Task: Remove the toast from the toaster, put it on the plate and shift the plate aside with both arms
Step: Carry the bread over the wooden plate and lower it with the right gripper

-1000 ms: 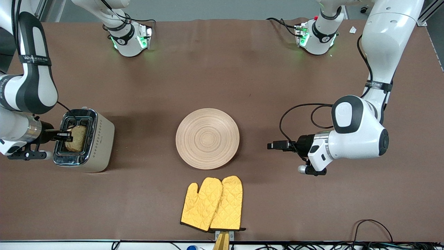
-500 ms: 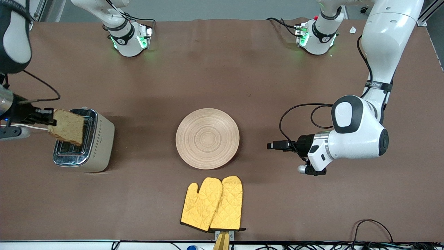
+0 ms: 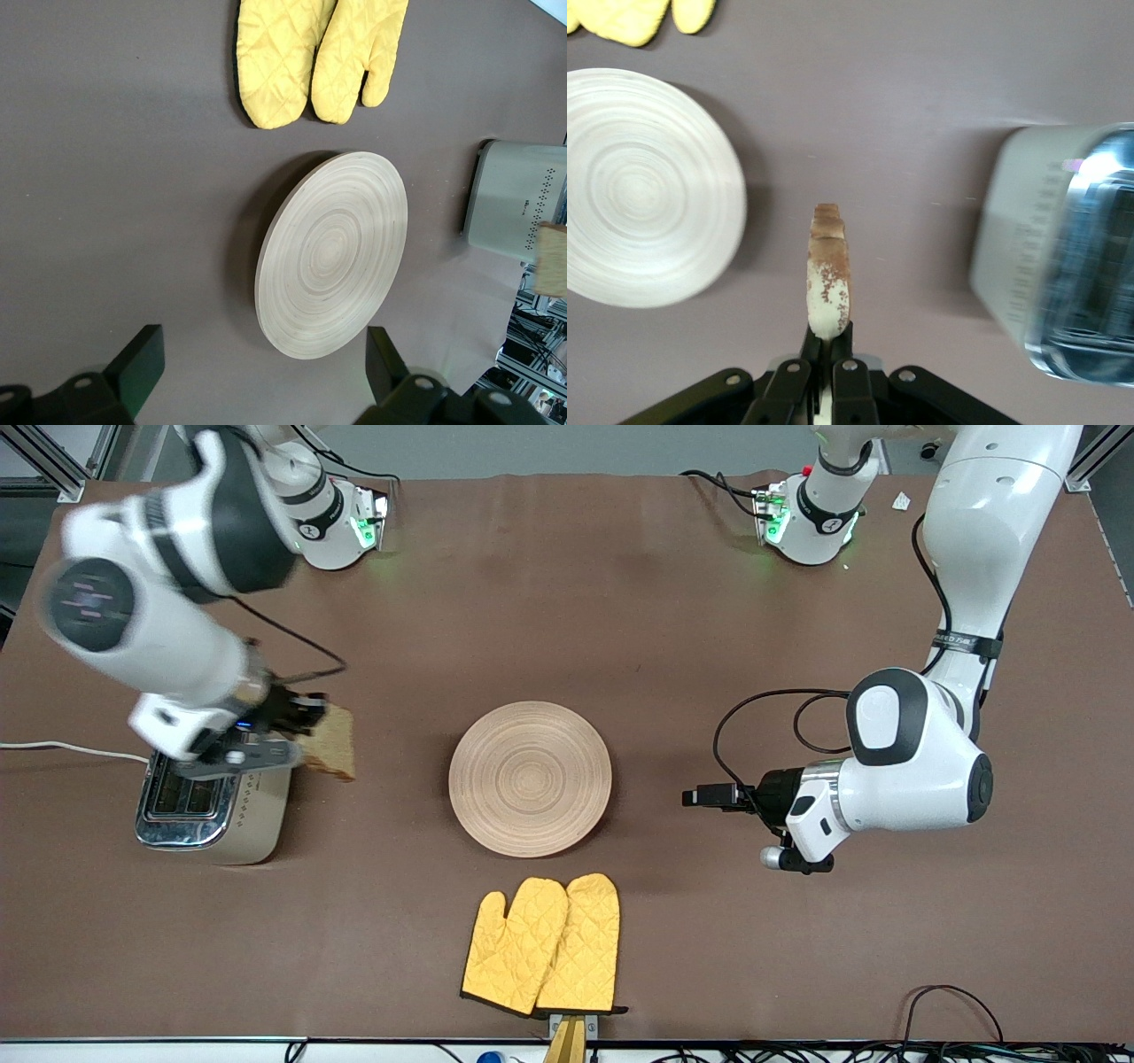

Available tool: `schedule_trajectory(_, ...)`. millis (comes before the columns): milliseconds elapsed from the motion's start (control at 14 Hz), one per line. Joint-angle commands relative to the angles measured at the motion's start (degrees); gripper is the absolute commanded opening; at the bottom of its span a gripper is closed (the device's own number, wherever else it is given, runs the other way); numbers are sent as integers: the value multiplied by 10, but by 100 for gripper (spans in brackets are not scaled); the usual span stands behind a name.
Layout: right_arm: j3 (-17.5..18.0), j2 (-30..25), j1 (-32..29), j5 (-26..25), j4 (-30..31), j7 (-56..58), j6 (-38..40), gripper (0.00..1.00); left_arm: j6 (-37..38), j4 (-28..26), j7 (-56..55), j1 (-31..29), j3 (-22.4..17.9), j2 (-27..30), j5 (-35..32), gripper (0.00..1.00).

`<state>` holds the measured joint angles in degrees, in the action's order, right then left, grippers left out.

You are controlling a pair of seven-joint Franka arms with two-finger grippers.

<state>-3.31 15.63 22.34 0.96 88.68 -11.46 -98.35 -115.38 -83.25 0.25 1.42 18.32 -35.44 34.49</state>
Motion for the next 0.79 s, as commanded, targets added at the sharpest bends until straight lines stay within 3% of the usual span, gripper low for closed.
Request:
schedule_trajectory(0, -6, 58, 60, 8, -11, -96, -55, 4, 2, 6, 5, -1, 1, -2, 11, 100)
schedule_trajectory(143, -5, 95, 97, 25, -19, -152, -116, 4, 2, 6, 5, -1, 1, -2, 11, 100)
schedule_trajectory(500, -2, 166, 141, 217, -35, -166, -242, 7, 2, 6, 5, -2, 1, -1, 22, 100)
schedule_trajectory(643, -3, 182, 147, 278, -32, -165, -280, 20, 2, 6, 5, -2, 1, -1, 23, 100)
schedule_trajectory(714, -2, 189, 146, 281, -32, -165, -281, 36, 2, 7, 5, -3, 2, -1, 23, 100)
